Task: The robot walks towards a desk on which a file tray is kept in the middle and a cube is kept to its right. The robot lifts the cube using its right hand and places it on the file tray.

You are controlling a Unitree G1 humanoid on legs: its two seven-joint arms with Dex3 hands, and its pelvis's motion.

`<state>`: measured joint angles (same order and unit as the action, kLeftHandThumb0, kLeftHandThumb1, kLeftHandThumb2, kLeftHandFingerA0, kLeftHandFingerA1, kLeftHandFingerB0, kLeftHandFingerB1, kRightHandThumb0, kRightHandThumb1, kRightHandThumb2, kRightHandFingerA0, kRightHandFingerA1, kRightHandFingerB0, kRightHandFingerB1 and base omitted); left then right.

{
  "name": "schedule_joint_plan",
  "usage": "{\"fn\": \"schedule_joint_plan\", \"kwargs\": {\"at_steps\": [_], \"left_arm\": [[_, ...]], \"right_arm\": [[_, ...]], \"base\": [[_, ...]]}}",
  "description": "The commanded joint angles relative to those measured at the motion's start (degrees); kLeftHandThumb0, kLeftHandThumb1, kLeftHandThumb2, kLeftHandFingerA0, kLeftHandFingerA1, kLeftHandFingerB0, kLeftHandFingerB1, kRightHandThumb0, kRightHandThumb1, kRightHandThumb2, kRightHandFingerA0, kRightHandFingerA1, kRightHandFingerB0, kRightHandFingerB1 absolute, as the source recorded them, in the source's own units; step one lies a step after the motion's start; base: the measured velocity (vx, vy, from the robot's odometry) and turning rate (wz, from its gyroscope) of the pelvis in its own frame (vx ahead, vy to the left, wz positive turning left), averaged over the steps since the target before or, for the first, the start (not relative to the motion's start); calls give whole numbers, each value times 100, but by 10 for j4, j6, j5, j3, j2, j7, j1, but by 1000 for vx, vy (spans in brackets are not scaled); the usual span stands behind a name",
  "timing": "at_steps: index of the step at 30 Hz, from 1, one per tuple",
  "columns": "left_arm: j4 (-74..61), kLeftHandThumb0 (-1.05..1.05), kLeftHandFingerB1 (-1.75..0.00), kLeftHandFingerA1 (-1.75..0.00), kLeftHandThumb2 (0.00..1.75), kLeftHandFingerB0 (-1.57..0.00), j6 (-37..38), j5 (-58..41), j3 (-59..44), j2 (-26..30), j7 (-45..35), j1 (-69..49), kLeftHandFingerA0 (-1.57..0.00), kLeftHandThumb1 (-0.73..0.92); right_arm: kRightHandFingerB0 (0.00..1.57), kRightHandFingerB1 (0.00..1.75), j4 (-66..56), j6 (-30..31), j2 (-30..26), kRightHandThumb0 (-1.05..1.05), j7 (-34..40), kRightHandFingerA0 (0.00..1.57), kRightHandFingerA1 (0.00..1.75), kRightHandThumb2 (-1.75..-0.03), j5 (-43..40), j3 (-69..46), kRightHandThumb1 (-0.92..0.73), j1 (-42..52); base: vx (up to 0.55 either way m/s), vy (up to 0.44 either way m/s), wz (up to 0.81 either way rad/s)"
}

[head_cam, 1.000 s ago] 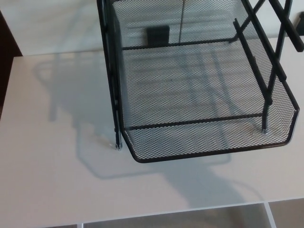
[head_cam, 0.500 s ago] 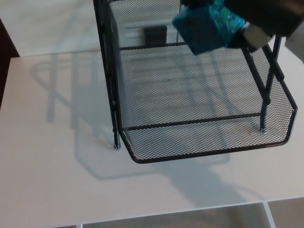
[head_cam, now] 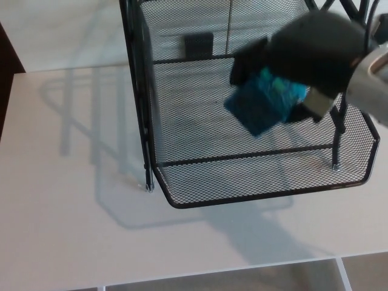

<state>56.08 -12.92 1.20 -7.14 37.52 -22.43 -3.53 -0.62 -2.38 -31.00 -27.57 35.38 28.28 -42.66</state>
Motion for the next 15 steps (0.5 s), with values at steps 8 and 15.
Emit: {"fn": "schedule_joint_plan", "kwargs": {"at_steps": [8, 15], "left_arm": [[4, -57, -99, -107, 88, -58, -19, 0, -2, 11, -3, -2, -44, 72], [3, -58, -82, -82, 93, -49, -14, 7, 6, 13, -6, -3, -35, 69]], "right_arm": [[68, 53, -1, 90, -24, -32, -209, 96, 95, -71, -59, 29, -73, 63], [0, 0, -3, 54, -48, -77, -212, 0, 0, -57, 2, 53, -56, 37]], "base": [[0, 0, 0], [0, 0, 0]]}}
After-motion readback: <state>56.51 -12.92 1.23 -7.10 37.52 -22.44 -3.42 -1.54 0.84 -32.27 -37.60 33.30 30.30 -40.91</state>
